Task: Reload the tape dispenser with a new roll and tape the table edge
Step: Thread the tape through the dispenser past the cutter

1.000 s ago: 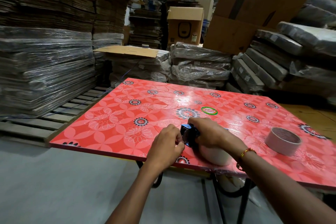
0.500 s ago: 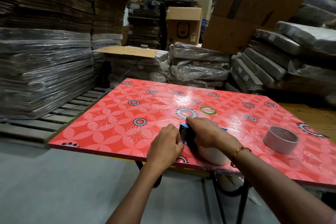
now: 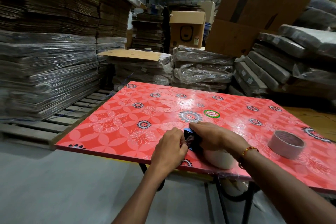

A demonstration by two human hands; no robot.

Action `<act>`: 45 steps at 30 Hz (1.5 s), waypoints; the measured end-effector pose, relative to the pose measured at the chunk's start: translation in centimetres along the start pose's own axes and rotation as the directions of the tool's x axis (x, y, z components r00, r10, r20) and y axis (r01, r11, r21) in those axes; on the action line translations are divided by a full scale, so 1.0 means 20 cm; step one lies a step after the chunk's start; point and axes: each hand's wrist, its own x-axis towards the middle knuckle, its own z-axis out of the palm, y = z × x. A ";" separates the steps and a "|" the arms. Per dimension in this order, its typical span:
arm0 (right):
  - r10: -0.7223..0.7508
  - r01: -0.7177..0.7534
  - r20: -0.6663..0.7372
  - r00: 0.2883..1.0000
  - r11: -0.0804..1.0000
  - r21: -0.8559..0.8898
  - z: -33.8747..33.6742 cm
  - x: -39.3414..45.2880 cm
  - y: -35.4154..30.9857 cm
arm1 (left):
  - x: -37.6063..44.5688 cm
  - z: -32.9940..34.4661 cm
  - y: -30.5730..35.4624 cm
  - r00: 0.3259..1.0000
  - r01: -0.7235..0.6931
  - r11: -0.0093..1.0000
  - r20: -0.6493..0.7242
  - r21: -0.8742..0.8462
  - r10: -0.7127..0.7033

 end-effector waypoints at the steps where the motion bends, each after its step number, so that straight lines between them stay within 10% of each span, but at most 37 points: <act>1: -0.011 0.011 0.024 1.000 1.000 0.010 -0.01 0.00 0.00 | 0.00 0.00 0.00 1.000 0.000 1.000 -0.001 0.001 0.000; 45: 0.050 -0.048 0.048 0.998 0.998 -0.030 -0.01 0.00 0.02 | 0.01 0.01 -0.03 0.995 -0.027 1.000 0.096 0.003 0.026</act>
